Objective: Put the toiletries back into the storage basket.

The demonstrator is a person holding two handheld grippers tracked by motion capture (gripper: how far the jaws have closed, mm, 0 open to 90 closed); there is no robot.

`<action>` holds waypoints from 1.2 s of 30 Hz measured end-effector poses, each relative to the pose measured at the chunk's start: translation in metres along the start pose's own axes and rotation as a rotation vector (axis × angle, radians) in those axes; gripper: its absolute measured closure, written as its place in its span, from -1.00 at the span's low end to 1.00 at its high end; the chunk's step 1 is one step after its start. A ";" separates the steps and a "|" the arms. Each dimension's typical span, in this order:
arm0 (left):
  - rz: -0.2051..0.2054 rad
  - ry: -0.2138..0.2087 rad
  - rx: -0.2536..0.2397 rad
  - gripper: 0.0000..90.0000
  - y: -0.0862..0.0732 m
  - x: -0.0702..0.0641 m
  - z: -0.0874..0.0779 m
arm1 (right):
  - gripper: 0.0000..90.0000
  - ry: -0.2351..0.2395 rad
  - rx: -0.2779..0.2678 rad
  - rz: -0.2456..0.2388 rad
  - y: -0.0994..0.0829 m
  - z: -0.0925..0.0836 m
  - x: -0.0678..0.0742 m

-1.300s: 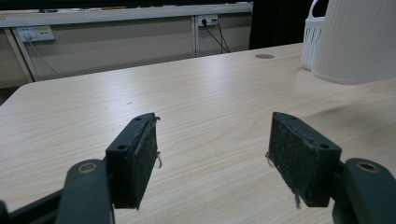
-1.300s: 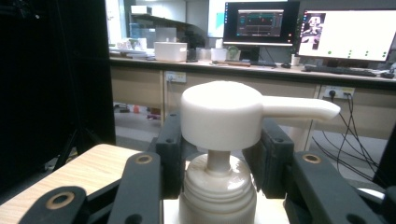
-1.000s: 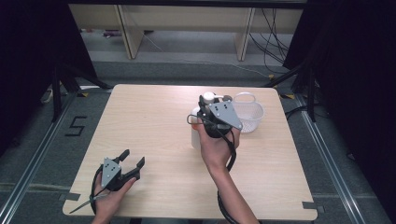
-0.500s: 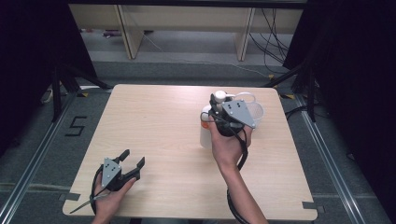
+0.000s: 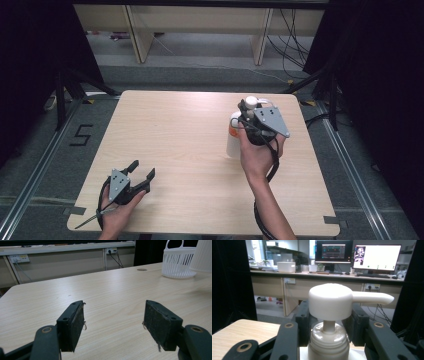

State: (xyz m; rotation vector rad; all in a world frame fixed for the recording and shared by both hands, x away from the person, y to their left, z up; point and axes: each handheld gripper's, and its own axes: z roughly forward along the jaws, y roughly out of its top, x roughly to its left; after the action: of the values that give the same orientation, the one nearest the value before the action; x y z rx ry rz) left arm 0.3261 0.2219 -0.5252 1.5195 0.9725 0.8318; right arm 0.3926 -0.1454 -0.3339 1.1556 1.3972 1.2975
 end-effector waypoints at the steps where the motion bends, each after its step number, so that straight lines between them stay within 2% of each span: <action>1: -0.001 0.000 0.000 -0.29 0.000 0.000 0.000 | 0.35 -0.008 -0.005 -0.003 0.000 0.000 -0.002; 16: -0.001 0.001 0.000 -0.29 0.000 0.000 0.000 | 0.35 -0.053 -0.001 -0.008 0.003 -0.004 -0.026; 17: -0.001 0.002 0.000 -0.29 0.000 0.000 0.000 | 0.35 -0.056 0.001 0.012 0.003 -0.005 -0.026; 19: -0.001 0.001 -0.001 -0.29 0.000 0.000 0.000 | 0.35 -0.061 -0.001 -0.009 0.003 -0.005 -0.031; 20: 0.000 0.001 -0.001 -0.29 0.000 0.000 0.000 | 0.35 -0.058 0.004 0.009 0.003 -0.005 -0.031; 21: 0.000 0.002 0.001 -0.29 0.000 0.000 0.000 | 0.35 -0.065 -0.005 -0.009 0.003 -0.005 -0.034; 22: 0.002 0.006 0.014 -0.29 0.001 0.000 -0.001 | 0.35 -0.063 0.007 0.014 0.004 -0.005 -0.034; 23: -0.002 0.001 0.000 -0.29 0.000 0.000 0.000 | 0.35 -0.072 0.000 0.007 0.004 -0.005 -0.036; 24: 0.001 0.005 0.007 -0.29 0.000 0.000 0.000 | 0.35 -0.073 -0.003 -0.002 0.004 -0.005 -0.037; 25: -0.001 0.002 0.000 -0.29 0.000 0.000 0.000 | 0.35 -0.074 0.003 0.018 0.004 -0.005 -0.037; 27: 0.000 0.003 0.003 -0.29 0.000 0.000 0.000 | 0.35 -0.081 -0.001 -0.003 0.005 -0.004 -0.041; 28: 0.002 0.006 0.011 -0.29 0.001 0.000 -0.001 | 0.35 -0.082 0.003 -0.004 0.005 -0.004 -0.042; 30: -0.001 0.001 -0.002 -0.29 0.000 0.000 0.000 | 0.35 -0.088 -0.002 -0.004 0.005 -0.004 -0.044; 31: 0.001 0.003 0.000 -0.29 0.000 0.000 0.000 | 0.35 -0.085 0.009 0.013 0.005 -0.004 -0.044; 36: 0.002 0.007 0.012 -0.29 0.001 0.000 -0.001 | 0.35 -0.101 0.007 0.009 0.007 -0.003 -0.050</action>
State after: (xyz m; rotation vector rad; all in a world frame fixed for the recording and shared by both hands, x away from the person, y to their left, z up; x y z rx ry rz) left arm 0.3252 0.2218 -0.5245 1.5289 0.9826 0.8343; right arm 0.3992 -0.1945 -0.3267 1.2167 1.3255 1.2246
